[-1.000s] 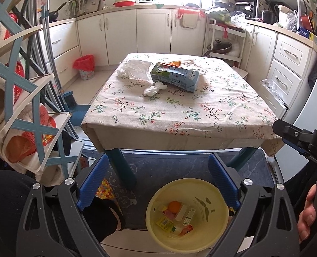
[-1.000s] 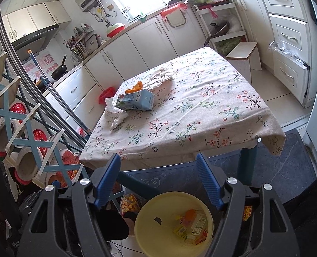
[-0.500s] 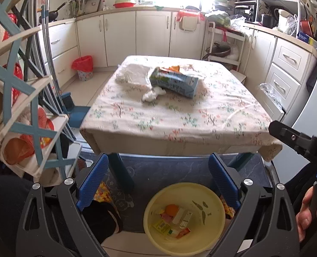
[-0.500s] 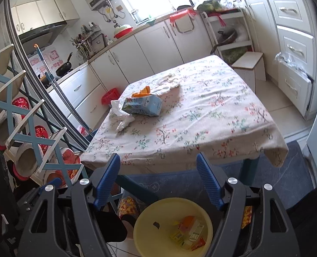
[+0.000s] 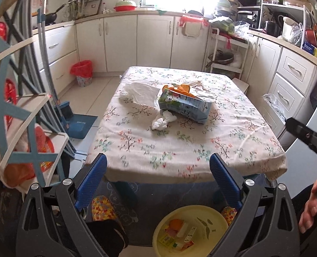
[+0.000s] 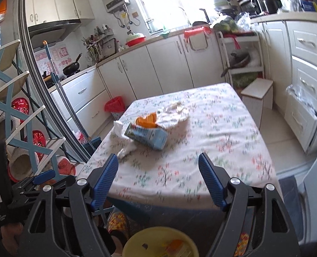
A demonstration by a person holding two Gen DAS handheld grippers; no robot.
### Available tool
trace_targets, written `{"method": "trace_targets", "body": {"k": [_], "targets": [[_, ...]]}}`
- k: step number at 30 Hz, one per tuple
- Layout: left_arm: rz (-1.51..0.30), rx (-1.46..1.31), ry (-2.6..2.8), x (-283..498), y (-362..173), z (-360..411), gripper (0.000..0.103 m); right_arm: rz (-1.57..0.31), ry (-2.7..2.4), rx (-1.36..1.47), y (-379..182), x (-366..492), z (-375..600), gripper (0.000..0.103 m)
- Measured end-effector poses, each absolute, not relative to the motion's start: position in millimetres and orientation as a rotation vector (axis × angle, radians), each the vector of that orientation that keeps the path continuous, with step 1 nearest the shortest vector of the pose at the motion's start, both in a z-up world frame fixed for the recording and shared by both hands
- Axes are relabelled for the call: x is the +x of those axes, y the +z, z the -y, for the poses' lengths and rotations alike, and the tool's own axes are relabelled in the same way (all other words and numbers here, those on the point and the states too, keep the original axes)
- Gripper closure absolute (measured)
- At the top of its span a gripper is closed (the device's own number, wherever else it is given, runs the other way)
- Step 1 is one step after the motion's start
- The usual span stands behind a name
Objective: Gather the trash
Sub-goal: 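Move both tools back toward the table, then grasp the crumpled clear plastic bag with the left tool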
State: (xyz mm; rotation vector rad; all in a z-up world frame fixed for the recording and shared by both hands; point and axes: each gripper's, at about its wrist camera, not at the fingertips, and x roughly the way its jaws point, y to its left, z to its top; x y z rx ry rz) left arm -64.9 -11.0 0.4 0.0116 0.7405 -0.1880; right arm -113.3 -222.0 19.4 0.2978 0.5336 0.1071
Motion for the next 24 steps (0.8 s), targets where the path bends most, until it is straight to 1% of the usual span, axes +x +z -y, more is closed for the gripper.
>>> {"method": "trace_targets", "body": {"k": [10,13,22,24], "targets": [[-0.823,-0.01,-0.203,5.7,-27.0,29.3,0.011,-0.556,0.102,0.346,8.3,-92.3,231.8,0.028],[-0.849,-0.015,-0.207,30.4,-37.1,35.9,0.014,-0.563,0.101,0.371,5.1,-87.4,234.9,0.027],[-0.905,-0.016,-0.185,86.3,-63.1,55.9,0.031,-0.618,0.148,0.393,-6.5,-80.4,225.1,0.027],[-0.916,-0.014,-0.176,95.7,-68.9,58.6,0.039,-0.628,0.151,0.403,-8.7,-80.6,226.5,0.026]]}}
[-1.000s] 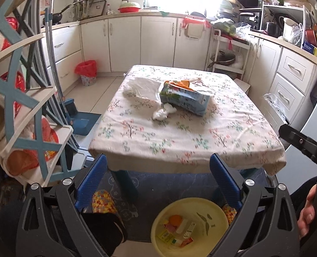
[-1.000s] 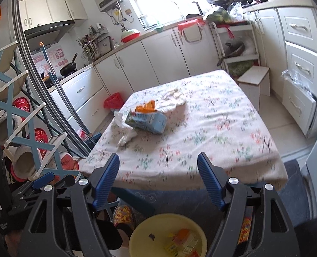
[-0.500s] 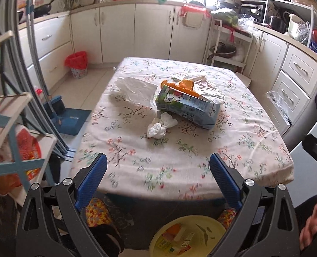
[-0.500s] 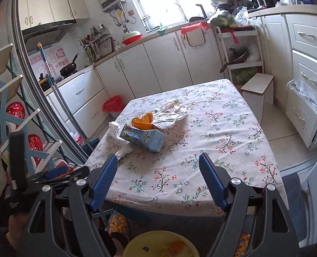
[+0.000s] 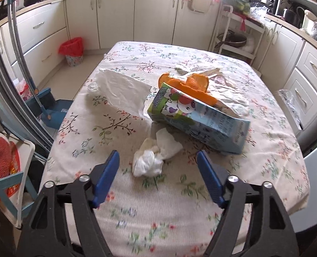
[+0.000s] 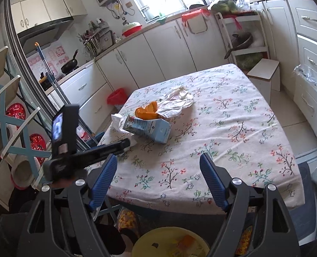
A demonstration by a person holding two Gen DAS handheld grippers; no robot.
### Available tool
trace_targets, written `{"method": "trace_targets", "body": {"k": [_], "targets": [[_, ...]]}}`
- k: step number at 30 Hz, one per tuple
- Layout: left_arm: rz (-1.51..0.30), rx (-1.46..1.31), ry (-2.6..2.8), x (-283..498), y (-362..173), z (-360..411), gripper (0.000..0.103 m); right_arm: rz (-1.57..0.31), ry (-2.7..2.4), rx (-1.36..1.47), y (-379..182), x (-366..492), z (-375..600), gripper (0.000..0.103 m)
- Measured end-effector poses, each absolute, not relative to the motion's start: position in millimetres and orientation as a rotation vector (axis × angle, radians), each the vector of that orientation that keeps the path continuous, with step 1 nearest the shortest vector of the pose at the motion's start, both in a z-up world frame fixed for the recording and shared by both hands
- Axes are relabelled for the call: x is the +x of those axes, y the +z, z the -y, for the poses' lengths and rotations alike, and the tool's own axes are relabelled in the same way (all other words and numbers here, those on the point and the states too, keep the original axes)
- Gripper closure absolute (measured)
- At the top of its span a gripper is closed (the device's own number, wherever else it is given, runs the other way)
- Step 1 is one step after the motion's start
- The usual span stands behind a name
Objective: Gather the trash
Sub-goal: 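Grasp the crumpled clear plastic bag with the left tool, then grasp the blue milk carton with the right tool while the left tool holds the bag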
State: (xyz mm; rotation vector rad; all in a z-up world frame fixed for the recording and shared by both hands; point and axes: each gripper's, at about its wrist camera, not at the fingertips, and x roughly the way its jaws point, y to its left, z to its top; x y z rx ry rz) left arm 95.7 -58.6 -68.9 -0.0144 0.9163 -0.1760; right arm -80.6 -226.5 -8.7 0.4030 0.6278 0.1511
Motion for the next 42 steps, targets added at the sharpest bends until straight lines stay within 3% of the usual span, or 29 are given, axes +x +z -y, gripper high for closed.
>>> {"method": "trace_targets", "body": {"k": [6,12,28,35,42], "targets": [[-0.978,-0.03,-0.155,116.0,-89.8,56.4,0.069,-0.65,0.155,0.443,-12.7,-80.1,232.4,0.026],[-0.974,-0.054,-0.178,116.0,-89.0,53.8,0.079,-0.66,0.17,0.444,-13.6,-78.8,229.4,0.025],[-0.829,0.004,-0.25,59.2,7.0,7.2,0.079,-0.693,0.175,0.243,3.4,-33.5,201.4,0.025],[-0.845,-0.147,-0.252,61.7,4.7,-29.4,0.079,-0.746,0.225,-0.068,-4.1,28.8,149.9,0.025],[-0.846,-0.152,-0.237,66.1,0.1,-40.5,0.079,-0.797,0.253,-0.17,-22.7,72.7,123.6,0.025]]}}
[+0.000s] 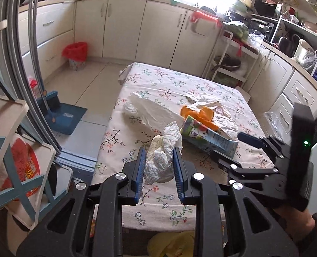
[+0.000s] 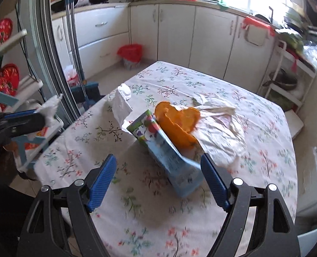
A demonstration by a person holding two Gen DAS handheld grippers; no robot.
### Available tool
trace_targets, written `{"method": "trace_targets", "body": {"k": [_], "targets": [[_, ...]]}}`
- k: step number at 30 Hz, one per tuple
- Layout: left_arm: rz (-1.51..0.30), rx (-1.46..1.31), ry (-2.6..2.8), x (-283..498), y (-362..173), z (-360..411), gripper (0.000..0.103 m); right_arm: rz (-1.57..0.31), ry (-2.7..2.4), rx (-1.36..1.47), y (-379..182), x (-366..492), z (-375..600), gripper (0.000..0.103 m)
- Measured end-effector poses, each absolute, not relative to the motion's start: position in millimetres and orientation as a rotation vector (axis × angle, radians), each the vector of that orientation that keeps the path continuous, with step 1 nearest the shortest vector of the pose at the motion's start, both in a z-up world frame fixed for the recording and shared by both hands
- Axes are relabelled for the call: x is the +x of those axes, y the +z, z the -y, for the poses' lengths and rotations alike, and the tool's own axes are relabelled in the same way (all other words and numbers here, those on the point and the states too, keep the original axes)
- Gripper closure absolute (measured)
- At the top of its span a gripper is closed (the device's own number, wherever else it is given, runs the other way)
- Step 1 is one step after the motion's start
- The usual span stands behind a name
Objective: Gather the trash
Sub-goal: 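Grasp the blue milk carton with the right tool while the left tool holds the bag, then carry the bag with the left tool while the right tool carries the carton to the basin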
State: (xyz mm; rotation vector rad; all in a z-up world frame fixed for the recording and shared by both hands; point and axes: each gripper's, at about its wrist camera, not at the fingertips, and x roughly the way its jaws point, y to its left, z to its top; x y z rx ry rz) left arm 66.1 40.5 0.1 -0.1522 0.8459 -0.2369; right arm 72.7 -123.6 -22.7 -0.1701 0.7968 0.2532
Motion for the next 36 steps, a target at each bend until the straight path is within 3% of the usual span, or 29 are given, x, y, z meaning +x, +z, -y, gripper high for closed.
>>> {"method": "trace_targets", "body": {"k": [8,13,16,19,20,36], "targets": [[-0.845,-0.147,-0.247,77.9,-0.2,-39.7,0.079,-0.885,0.256,-0.271,-47.2,96.7,110.9,0.03],[-0.845,-0.127,-0.26,83.9,0.3,-31.9,0.079,-0.905,0.275,-0.304,-55.8,100.2,103.6,0.043],[-0.845,-0.123,-0.263,86.8,0.4,-29.4,0.079,-0.906,0.293,-0.283,-52.4,100.4,103.9,0.061],[-0.846,-0.12,-0.264,87.2,-0.2,-28.1,0.079,-0.922,0.31,-0.269,-50.8,98.7,105.0,0.067],[-0.847,-0.119,-0.265,87.0,-0.6,-27.7,0.079,-0.926,0.317,-0.263,-50.1,98.6,106.1,0.074],[-0.851,-0.098,-0.277,76.7,-3.3,-16.1,0.079,-1.023,0.447,0.104,-30.9,69.7,166.1,0.075]]}}
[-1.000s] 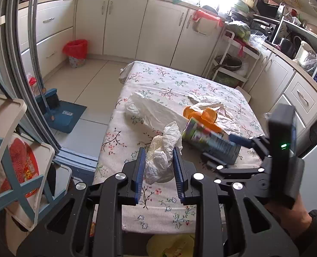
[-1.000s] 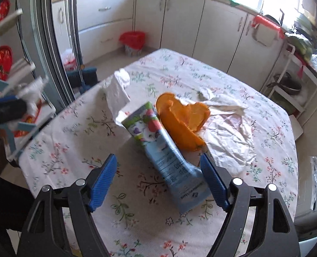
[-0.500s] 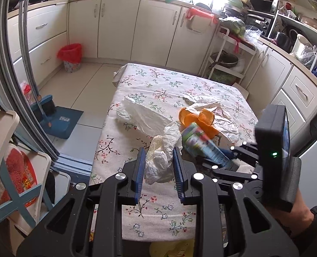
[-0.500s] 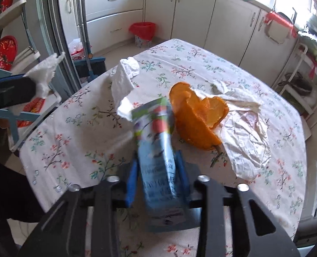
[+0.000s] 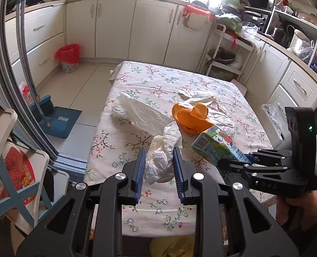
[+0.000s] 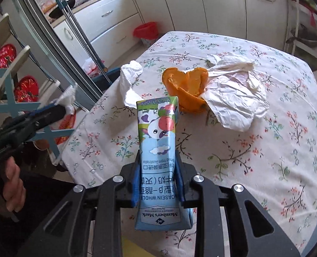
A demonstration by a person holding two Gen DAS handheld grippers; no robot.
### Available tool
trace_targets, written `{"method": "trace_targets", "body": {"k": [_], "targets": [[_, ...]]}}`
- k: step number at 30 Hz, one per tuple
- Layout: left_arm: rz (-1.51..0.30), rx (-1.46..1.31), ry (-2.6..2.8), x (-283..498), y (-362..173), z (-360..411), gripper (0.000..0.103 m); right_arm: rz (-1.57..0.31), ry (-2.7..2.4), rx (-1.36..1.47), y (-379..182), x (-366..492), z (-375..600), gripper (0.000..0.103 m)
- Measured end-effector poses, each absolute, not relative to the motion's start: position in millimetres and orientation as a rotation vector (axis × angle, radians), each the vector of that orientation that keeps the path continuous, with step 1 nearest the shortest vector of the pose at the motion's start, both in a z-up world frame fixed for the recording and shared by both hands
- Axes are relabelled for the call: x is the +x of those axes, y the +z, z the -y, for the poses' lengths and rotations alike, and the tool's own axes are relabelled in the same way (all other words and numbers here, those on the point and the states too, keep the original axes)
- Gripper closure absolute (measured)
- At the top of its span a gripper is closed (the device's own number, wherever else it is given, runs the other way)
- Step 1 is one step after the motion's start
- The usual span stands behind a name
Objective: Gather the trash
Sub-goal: 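Carry the bag with the left tool while the right tool carries the carton to the basin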
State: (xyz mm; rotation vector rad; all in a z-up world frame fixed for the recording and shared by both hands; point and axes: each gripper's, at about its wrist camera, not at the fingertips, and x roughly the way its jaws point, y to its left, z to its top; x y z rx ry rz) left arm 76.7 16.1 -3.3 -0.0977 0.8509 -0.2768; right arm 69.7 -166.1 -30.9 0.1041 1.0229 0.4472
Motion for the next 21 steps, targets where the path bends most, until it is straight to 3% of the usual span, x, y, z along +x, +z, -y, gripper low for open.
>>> {"method": "trace_targets", "body": {"k": [21], "targets": [[-0.823,-0.018,-0.284,46.6,-4.4,7.0,0.079,-0.905,0.458,0.289,-8.3,38.3,195.0,0.075]]}}
